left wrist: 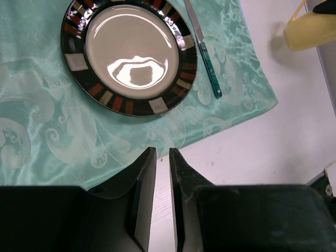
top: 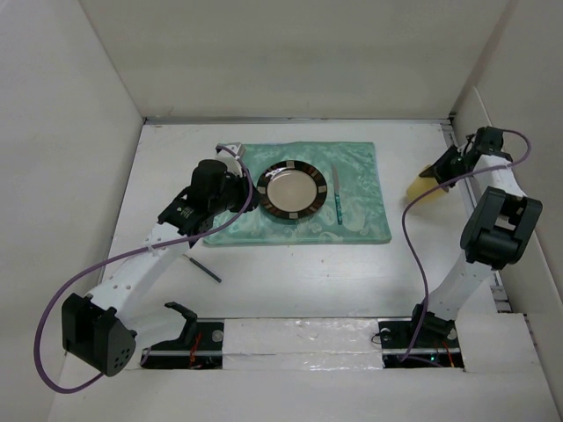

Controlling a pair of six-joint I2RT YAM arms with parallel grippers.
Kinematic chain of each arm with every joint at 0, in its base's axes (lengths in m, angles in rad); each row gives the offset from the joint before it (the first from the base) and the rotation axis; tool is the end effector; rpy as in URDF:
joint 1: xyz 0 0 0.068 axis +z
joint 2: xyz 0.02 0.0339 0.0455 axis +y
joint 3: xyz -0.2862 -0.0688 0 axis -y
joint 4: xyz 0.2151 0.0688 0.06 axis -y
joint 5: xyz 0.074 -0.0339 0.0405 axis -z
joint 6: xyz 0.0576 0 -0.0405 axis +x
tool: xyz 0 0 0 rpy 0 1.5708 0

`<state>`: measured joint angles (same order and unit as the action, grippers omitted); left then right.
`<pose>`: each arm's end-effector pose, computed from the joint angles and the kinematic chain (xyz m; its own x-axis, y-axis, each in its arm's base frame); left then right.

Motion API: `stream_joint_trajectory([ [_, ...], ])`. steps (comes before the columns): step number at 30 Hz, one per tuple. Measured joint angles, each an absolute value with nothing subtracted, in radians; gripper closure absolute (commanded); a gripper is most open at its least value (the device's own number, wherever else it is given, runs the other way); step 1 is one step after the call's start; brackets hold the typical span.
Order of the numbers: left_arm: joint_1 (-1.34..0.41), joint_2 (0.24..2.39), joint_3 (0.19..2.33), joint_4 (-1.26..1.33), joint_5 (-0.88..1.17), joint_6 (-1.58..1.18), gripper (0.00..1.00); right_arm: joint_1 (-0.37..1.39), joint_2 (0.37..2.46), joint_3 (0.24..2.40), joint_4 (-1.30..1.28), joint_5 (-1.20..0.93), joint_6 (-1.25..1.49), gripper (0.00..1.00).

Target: Set the dinner table for one person

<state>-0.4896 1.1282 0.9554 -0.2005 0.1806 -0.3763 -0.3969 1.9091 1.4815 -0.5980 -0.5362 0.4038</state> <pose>0.2081 -0.1226 0.3466 -0.5236 -0.1306 -0.8419 0.4493 0.7973 -0.4031 0.3800 -0.1274 0.2433 -0.6906 0.6557 -0.3052 0.3907 0.6934 0.6054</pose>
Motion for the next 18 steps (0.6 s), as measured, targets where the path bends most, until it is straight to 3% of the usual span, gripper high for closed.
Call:
stream_joint_trajectory([
  [5,-0.49,1.128,0.955,-0.199,0.183,-0.377,0.86,-0.307,1.805,1.523,-0.617,-0.394,0.416,1.0],
  [9,-0.49,1.129,0.955,-0.199,0.184,-0.378,0.86,-0.128,1.809,1.738,-0.674,-0.266,0.415,1.0],
  [18,-0.49,1.128,0.967,-0.233,0.184,-0.379,0.85,0.178,2.129,2.365,-0.812,-0.02,0.367,1.0],
])
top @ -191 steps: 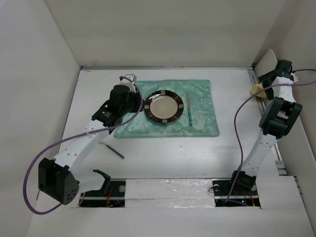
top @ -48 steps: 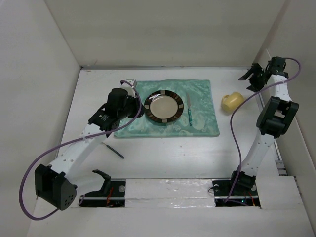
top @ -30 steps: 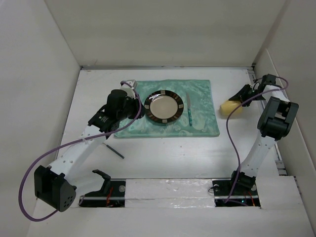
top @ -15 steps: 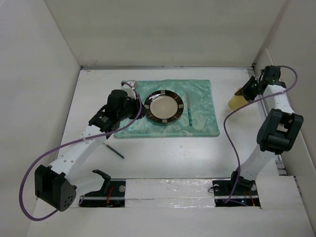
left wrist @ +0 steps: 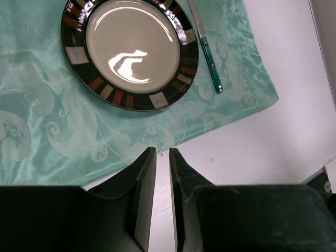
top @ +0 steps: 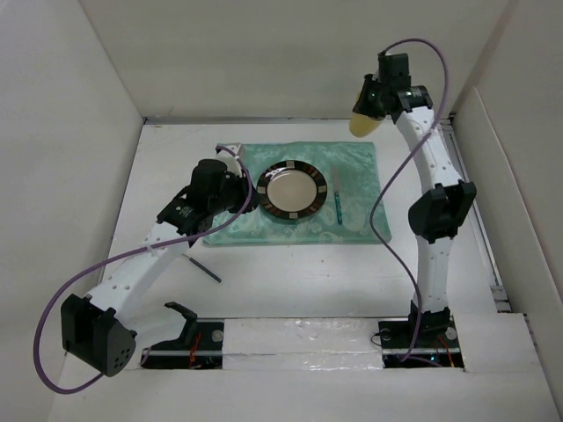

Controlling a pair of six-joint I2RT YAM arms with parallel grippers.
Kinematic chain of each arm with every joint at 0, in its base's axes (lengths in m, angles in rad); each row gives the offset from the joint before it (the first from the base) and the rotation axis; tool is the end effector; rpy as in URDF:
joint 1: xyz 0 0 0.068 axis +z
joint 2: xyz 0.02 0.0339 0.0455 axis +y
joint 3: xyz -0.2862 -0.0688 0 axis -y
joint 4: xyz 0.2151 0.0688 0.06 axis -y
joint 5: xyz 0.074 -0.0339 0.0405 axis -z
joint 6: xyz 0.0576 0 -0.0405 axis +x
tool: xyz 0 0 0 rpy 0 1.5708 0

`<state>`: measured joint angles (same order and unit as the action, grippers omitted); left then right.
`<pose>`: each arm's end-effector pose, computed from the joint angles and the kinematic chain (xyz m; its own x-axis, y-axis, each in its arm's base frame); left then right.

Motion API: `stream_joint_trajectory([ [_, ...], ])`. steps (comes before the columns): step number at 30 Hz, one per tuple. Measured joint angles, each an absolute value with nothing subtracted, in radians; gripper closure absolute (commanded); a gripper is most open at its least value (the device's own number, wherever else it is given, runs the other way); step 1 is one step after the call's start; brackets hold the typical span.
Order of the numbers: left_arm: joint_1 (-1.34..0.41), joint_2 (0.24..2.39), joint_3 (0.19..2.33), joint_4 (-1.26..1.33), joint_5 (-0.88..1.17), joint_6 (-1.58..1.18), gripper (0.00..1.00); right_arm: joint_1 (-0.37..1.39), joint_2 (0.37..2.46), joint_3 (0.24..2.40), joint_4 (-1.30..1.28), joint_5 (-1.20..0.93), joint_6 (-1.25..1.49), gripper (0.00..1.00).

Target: Set the dinner table for one person

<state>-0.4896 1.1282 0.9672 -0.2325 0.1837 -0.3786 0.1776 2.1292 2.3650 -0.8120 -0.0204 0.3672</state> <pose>0.2069 -0.1222 0.3468 -0.5403 -0.1238 -0.8323 0.4429 0.7992 -0.4065 0.4694 0.0854 0.3931 -0.5700 0.2624 -0.7786 0.0120 0.9502 0.3114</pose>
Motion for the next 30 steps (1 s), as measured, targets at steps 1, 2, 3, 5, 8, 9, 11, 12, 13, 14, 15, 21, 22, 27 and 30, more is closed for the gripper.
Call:
stream_joint_trajectory([
  [1,-0.49,1.128,0.971,-0.239,0.182,-0.379,0.85,0.193,2.165,2.397,-0.831,-0.002,0.364,1.0],
  [2,-0.49,1.126,0.975,-0.247,0.18,-0.381,0.85,0.207,2.206,2.436,-0.857,0.022,0.358,1.0],
  [3,-0.49,1.124,0.978,-0.256,0.175,-0.383,0.85,0.217,2.243,2.461,-0.876,0.047,0.353,1.0],
  [5,-0.49,1.116,0.985,-0.282,0.15,-0.399,0.83,0.236,2.303,2.473,-0.894,0.096,0.334,1.0],
  [8,-0.49,1.106,1.001,-0.325,0.087,-0.43,0.8,0.26,2.375,2.473,-0.93,0.171,0.298,1.0],
  [9,-0.49,1.103,1.006,-0.339,0.062,-0.443,0.78,0.267,2.395,2.473,-0.939,0.194,0.286,1.0],
  [11,-0.49,1.096,1.011,-0.358,0.022,-0.465,0.74,0.279,2.423,2.473,-0.951,0.229,0.265,1.0],
  [12,-0.49,1.091,1.013,-0.369,0.001,-0.475,0.72,0.284,2.432,2.473,-0.952,0.243,0.257,1.0],
  [13,-0.49,1.087,1.013,-0.377,-0.018,-0.487,0.7,0.287,2.437,2.471,-0.952,0.252,0.252,1.0],
  [14,-0.49,1.082,1.014,-0.387,-0.034,-0.497,0.65,0.29,2.439,2.47,-0.952,0.26,0.246,1.0],
  [15,-0.49,1.077,1.014,-0.395,-0.046,-0.508,0.64,0.294,2.439,2.469,-0.95,0.266,0.242,1.0],
  [21,-0.49,1.033,1.014,-0.451,-0.131,-0.588,0.56,0.294,2.44,2.455,-0.911,0.298,0.231,1.0],
  [22,-0.49,1.024,1.014,-0.468,-0.15,-0.606,0.55,0.294,2.44,2.446,-0.901,0.305,0.23,1.0],
  [27,-0.49,1.007,1.013,-0.569,-0.25,-0.706,0.49,0.286,2.443,2.367,-0.828,0.318,0.233,1.0],
  [30,-0.48,0.992,0.989,-0.616,-0.283,-0.768,0.49,0.278,2.444,2.317,-0.782,0.315,0.244,0.93],
])
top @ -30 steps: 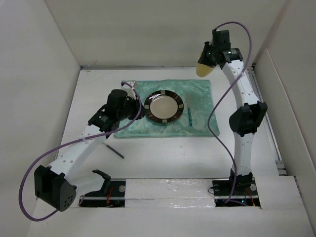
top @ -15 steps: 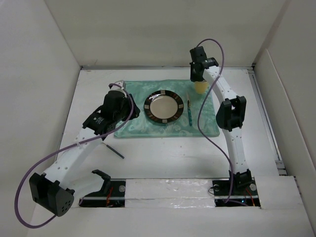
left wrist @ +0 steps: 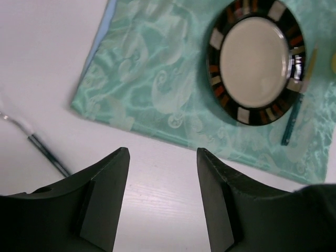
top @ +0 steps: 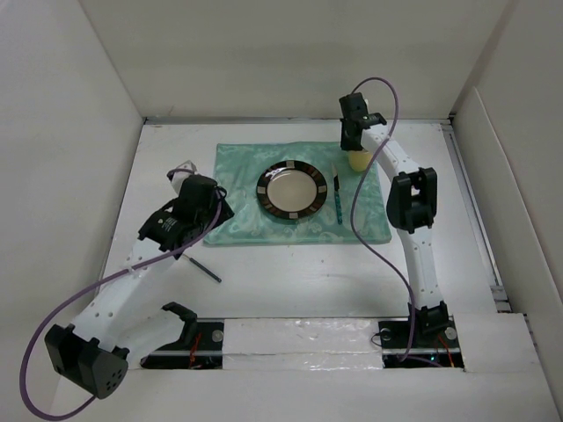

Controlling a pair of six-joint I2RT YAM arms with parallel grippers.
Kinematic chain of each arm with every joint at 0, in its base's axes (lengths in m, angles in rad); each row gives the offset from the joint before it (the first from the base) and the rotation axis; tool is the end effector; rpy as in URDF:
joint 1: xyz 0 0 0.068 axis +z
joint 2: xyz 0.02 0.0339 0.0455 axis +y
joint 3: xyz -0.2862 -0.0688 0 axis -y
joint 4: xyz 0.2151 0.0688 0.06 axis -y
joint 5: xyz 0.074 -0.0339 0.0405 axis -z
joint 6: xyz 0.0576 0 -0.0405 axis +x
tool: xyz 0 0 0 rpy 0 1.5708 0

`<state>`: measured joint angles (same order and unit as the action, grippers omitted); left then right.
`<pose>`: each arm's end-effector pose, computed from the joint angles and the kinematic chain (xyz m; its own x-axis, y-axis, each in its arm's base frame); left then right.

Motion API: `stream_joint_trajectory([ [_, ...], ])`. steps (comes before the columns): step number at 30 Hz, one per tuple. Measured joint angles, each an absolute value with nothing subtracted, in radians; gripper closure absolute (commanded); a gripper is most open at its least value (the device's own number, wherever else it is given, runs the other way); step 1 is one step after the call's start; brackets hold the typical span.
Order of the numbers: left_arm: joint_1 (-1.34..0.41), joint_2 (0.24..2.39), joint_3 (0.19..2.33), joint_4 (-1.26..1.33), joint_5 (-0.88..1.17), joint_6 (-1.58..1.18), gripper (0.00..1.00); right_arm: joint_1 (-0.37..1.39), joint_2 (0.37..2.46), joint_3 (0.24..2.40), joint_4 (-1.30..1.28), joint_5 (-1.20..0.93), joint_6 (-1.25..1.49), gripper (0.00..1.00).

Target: Set the dinner table for one person

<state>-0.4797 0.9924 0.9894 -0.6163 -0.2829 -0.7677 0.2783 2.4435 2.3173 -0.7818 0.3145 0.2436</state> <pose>0.1708 -0.0707 0.3374 -0.5382 -0.4717 -0.6984 -0.1838 0.8745 -0.4489 0.5236 0.1311 0.2284 -0.7544 0.0230 -0.6560 0.1069 0.9903 -0.0882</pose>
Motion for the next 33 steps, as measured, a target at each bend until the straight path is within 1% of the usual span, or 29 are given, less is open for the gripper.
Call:
stream_joint_trajectory([
  [2,-0.451,0.981,0.962,-0.65,-0.277,-0.799,0.49,0.276,2.442,2.299,-0.748,0.314,0.253,0.81],
  [3,-0.422,0.972,0.941,-0.659,-0.268,-0.81,0.49,0.274,2.44,2.288,-0.727,0.315,0.258,0.67],
  [5,-0.337,0.954,0.889,-0.676,-0.25,-0.824,0.49,0.274,2.426,2.251,-0.69,0.314,0.273,0.51],
  [6,-0.287,0.944,0.86,-0.683,-0.232,-0.827,0.49,0.274,2.42,2.231,-0.674,0.314,0.284,0.4],
  [9,-0.174,0.936,0.793,-0.73,-0.21,-0.837,0.49,0.271,2.399,2.17,-0.651,0.307,0.307,0.29],
  [11,-0.162,0.957,0.78,-0.768,-0.194,-0.845,0.49,0.269,2.375,2.142,-0.645,0.299,0.321,0.22],
  [12,-0.162,0.97,0.78,-0.777,-0.189,-0.849,0.5,0.266,2.364,2.136,-0.646,0.293,0.331,0.13],
  [13,-0.162,0.987,0.78,-0.783,-0.183,-0.854,0.51,0.263,2.349,2.131,-0.645,0.286,0.338,0.1],
  [14,-0.162,1.005,0.78,-0.789,-0.179,-0.86,0.52,0.262,2.345,2.13,-0.648,0.275,0.344,0.03],
  [16,-0.162,1.04,0.78,-0.806,-0.174,-0.875,0.52,0.252,2.297,2.13,-0.65,0.261,0.352,0.0],
  [20,-0.161,1.098,0.778,-0.83,-0.177,-0.913,0.52,0.241,2.181,2.111,-0.65,0.233,0.368,0.0],
  [21,-0.156,1.112,0.778,-0.832,-0.178,-0.922,0.51,0.241,2.146,2.095,-0.642,0.229,0.371,0.0],
  [26,-0.105,1.205,0.776,-0.829,-0.196,-0.948,0.53,0.243,1.924,1.968,-0.603,0.188,0.402,0.0],
  [30,-0.104,1.282,0.776,-0.807,-0.194,-0.949,0.62,0.247,1.81,1.926,-0.591,0.148,0.42,0.0],
  [33,-0.105,1.336,0.776,-0.786,-0.194,-0.947,0.65,0.25,1.765,1.913,-0.575,0.131,0.424,0.0],
])
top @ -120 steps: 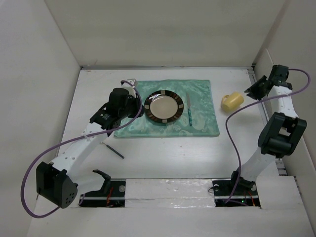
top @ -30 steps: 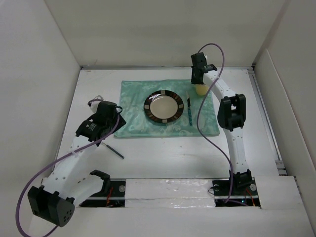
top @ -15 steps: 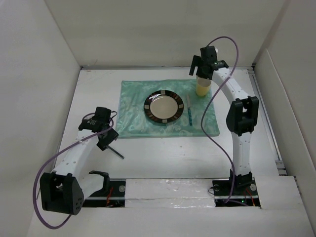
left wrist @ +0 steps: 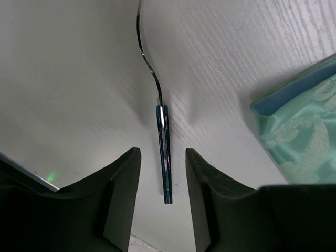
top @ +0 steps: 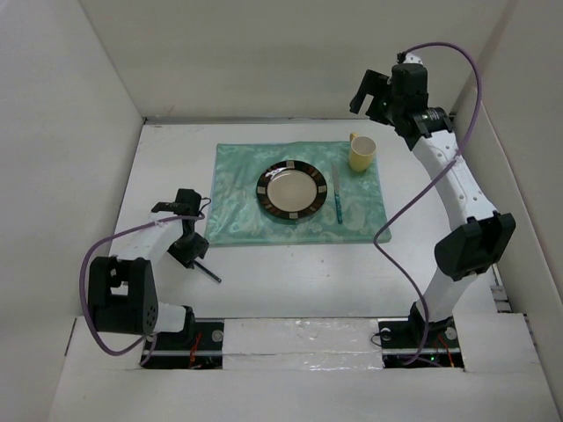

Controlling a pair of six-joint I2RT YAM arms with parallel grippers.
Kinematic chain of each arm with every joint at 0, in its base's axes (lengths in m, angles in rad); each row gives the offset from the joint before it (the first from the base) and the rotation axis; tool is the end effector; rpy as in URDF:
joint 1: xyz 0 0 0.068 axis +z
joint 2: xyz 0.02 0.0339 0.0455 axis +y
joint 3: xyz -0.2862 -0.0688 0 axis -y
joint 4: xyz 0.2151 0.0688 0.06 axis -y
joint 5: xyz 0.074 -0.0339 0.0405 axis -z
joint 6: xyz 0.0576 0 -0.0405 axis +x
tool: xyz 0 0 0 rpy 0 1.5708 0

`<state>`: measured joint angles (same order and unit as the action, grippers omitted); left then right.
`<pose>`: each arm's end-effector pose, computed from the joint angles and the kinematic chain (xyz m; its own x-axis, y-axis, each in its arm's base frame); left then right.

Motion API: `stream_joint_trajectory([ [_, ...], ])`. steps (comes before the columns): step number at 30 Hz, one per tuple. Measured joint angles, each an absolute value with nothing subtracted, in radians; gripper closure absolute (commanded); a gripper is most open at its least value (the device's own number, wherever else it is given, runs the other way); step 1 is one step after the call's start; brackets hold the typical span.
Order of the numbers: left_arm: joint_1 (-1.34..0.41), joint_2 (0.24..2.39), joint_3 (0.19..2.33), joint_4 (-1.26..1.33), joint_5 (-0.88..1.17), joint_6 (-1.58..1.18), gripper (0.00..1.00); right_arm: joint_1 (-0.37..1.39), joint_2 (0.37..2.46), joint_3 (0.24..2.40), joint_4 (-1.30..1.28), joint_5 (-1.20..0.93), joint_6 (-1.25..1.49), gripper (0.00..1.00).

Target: Set the dinner table for one person

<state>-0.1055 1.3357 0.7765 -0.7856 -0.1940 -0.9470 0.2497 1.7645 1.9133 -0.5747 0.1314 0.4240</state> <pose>0.1968 -0.0097 0.2014 -0.6151 -0.7358 -0.2834 -0.7514 0.6559 -0.0721 0.3878 0.0911 0.4314 -0.4181 0.3143 -0.8523 0.0468 0.9444 0.3253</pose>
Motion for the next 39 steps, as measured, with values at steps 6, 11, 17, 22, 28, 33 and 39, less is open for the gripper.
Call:
stream_joint_trajectory([
  [6,-0.105,1.372,0.776,-0.755,-0.189,-0.934,0.66,0.25,1.742,1.877,-0.562,0.111,0.424,0.0],
  [11,-0.105,1.391,0.776,-0.738,-0.179,-0.913,0.66,0.233,1.741,1.867,-0.572,0.083,0.424,0.0],
  [17,-0.105,1.456,0.78,-0.731,-0.159,-0.885,0.67,0.192,1.731,1.868,-0.577,0.046,0.427,0.0],
  [22,-0.105,1.462,0.783,-0.722,-0.155,-0.87,1.0,0.152,1.686,1.871,-0.579,0.003,0.438,0.0],
  [28,-0.105,1.46,0.791,-0.732,-0.154,-0.842,1.0,0.125,1.617,1.897,-0.59,-0.085,0.453,0.04],
  [33,-0.186,1.336,0.926,-0.844,-0.167,-0.849,1.0,0.188,1.542,1.848,-0.56,-0.234,0.479,0.78],
  [39,-0.322,1.002,1.105,-0.634,-0.078,-0.873,1.0,0.478,1.455,1.621,-0.489,-0.386,0.506,0.85],
])
